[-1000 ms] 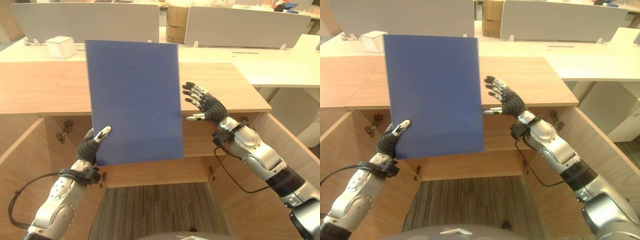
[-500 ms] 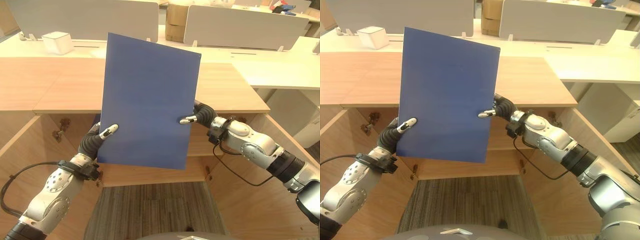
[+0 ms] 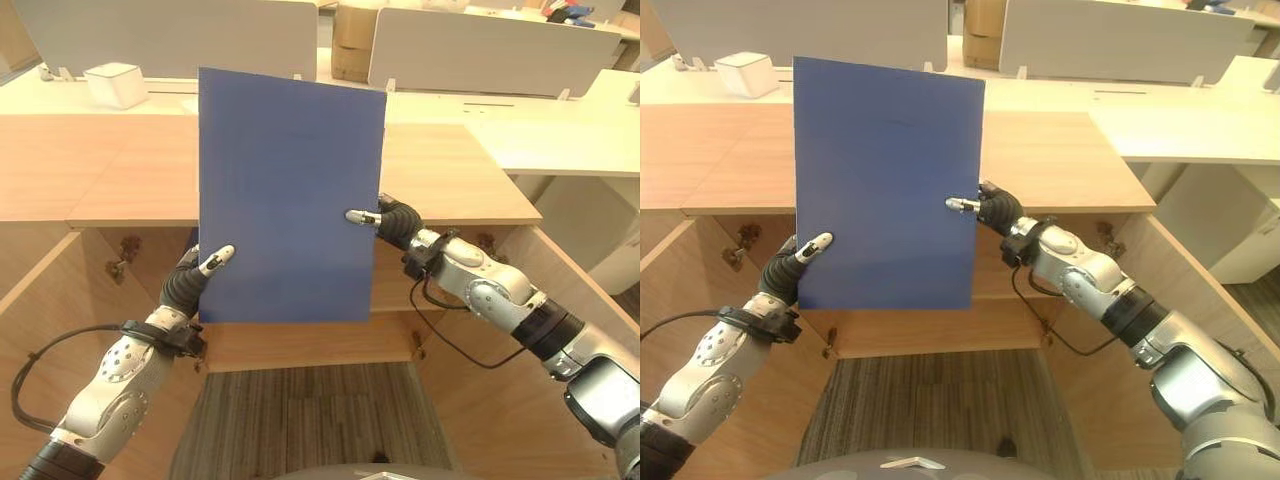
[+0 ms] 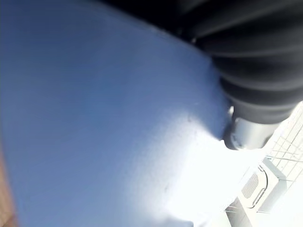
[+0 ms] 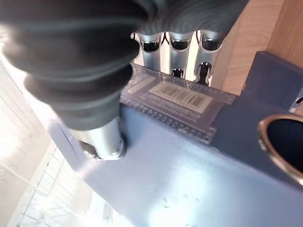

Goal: Put the empty folder in the office cabinet

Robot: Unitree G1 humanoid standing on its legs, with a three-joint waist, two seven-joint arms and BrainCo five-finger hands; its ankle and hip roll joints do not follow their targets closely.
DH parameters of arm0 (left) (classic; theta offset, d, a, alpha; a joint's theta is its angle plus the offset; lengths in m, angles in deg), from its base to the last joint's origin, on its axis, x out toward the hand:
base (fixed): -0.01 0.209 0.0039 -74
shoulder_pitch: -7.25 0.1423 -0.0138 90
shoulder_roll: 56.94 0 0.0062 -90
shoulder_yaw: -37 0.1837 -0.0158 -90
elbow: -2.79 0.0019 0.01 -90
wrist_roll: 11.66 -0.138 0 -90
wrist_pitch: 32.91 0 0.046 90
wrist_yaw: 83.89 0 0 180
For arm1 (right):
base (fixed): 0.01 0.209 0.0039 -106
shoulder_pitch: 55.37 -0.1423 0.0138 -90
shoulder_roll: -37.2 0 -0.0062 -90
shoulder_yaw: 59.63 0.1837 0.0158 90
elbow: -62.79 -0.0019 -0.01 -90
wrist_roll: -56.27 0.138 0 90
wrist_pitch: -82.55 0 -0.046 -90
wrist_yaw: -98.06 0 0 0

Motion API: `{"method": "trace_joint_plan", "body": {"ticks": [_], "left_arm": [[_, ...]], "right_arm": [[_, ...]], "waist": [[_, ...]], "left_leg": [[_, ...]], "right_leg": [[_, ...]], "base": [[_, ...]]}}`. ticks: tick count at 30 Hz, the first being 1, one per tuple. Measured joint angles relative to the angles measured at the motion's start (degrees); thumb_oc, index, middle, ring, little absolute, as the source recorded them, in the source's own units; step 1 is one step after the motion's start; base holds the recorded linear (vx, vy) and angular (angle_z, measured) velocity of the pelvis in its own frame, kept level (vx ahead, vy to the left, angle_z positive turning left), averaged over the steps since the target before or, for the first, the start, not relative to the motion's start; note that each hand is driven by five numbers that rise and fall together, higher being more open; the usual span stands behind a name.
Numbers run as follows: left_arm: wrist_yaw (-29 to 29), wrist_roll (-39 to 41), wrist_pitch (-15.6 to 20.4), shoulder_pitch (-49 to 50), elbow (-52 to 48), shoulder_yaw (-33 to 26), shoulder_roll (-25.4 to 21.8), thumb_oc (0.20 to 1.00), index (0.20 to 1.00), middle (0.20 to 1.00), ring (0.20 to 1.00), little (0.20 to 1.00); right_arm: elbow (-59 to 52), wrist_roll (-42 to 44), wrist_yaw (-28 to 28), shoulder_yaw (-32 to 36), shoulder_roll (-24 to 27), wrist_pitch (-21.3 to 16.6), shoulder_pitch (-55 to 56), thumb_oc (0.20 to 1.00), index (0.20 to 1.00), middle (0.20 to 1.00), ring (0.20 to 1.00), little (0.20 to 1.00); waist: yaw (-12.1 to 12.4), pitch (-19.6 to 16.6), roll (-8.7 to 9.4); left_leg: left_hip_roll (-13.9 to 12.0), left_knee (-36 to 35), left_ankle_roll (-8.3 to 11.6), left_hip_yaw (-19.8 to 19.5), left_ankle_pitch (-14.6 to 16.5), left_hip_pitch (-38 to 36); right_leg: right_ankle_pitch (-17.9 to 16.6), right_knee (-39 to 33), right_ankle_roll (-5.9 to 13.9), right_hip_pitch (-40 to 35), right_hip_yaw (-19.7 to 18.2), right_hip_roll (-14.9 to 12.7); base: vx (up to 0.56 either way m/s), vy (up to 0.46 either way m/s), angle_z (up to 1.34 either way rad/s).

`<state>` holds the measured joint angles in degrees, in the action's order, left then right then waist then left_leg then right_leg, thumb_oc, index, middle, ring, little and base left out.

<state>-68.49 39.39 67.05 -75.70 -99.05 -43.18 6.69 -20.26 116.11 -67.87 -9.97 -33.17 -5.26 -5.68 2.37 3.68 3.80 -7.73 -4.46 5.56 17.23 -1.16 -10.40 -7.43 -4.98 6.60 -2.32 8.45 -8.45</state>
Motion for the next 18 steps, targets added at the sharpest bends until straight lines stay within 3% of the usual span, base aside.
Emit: {"method": "trace_joint_plan", "body": {"ticks": [1, 2, 3, 4, 5, 7, 10, 18], "left_arm": [[0.24, -0.94, 0.00, 0.21, 0.01, -0.76, 1.48, 0.589, 0.589, 0.589, 0.589, 0.589], [0.41, -3.22, -0.02, 1.45, 0.40, -1.82, 4.38, 0.645, 0.645, 0.645, 0.645, 0.645], [0.24, -4.76, 0.03, 2.28, 0.54, -3.69, 9.43, 0.856, 0.856, 0.856, 0.856, 0.856], [-0.41, -4.92, -0.02, 2.25, 0.96, -3.78, 11.22, 1.000, 1.000, 1.000, 1.000, 1.000], [-1.15, -5.40, 0.02, 2.86, 1.25, -4.07, 12.63, 1.000, 1.000, 1.000, 1.000, 1.000], [-2.55, -7.60, 1.18, 4.02, 4.45, -9.47, 19.91, 1.000, 1.000, 1.000, 1.000, 1.000], [-4.49, -9.91, 2.06, 5.95, 7.44, -12.01, 21.43, 1.000, 1.000, 1.000, 1.000, 1.000], [-6.40, -20.39, 2.79, 12.07, 7.92, -13.31, 22.94, 1.000, 1.000, 1.000, 1.000, 1.000]], "right_arm": [[-0.03, -1.61, -0.05, 0.85, -0.81, -0.73, 0.80, 0.200, 0.200, 0.200, 0.200, 0.200], [-0.37, -5.84, -0.15, 4.13, -2.96, -1.77, 3.58, 0.200, 0.200, 0.200, 0.200, 0.200], [-0.78, -9.87, -0.35, 7.78, -6.57, -3.58, 7.71, 0.200, 0.200, 0.200, 0.200, 0.200], [-0.46, -11.61, -1.20, 8.32, -7.31, -3.84, 9.12, 0.200, 0.200, 0.200, 0.200, 0.200], [-0.52, -13.57, -1.73, 9.12, -7.44, -4.24, 11.02, 0.200, 0.200, 0.200, 0.200, 0.200], [-2.91, -22.40, -2.04, 17.07, -8.91, -6.30, 20.61, 0.200, 0.200, 0.200, 0.200, 0.200], [-3.04, -31.40, -3.43, 19.46, -5.72, -7.20, 26.89, 0.200, 0.200, 0.200, 0.200, 0.200], [-7.37, -43.02, -3.21, 23.03, -3.84, -7.74, 39.34, 0.200, 0.200, 0.200, 0.200, 0.200]], "waist": [[0.03, 0.02, -0.10], [0.15, 0.21, -0.69], [0.05, 0.07, -0.54], [0.21, 0.16, -0.83], [0.49, 0.41, -1.21], [1.26, 0.54, -1.97], [1.26, 0.34, -2.96], [1.31, 0.53, -3.21]], "left_leg": [[0.00, 0.00, 0.00, -0.01, 0.00, 0.00], [0.01, 0.01, 0.00, -0.09, 0.00, 0.07], [0.02, 0.02, -0.03, -0.20, 0.02, -0.09], [0.02, 0.02, -0.03, -0.29, 0.02, 0.05], [0.02, 0.00, -0.03, -0.32, 0.02, 0.09], [0.02, -0.01, -0.06, -0.59, 0.05, 0.22], [-0.10, -0.04, -0.07, -1.25, -0.01, 1.02], [-0.14, -0.43, -0.17, -2.26, -0.02, 1.92]], "right_leg": [[0.00, 0.03, -0.01, 0.00, 0.02, 0.00], [0.08, 0.10, -0.11, 0.01, 0.10, -0.02], [0.12, -0.06, -0.17, -0.21, 0.17, -0.05], [0.13, 0.08, -0.18, -0.13, 0.26, -0.03], [0.19, 0.09, -0.23, -0.10, 0.28, -0.04], [0.33, -0.12, -0.39, -0.17, 0.57, -0.10], [0.33, 0.03, -0.40, 0.19, 1.19, -0.04], [0.76, -0.25, -0.36, 0.25, 2.14, -0.19]], "base": [[0.00, 0.000, 0.00], [0.00, 0.000, 0.03], [0.01, -0.003, 0.05], [0.01, -0.007, 0.04], [0.02, -0.009, 0.04], [0.01, -0.006, 0.08], [0.02, -0.010, 0.08], [-0.01, -0.016, 0.07]]}}
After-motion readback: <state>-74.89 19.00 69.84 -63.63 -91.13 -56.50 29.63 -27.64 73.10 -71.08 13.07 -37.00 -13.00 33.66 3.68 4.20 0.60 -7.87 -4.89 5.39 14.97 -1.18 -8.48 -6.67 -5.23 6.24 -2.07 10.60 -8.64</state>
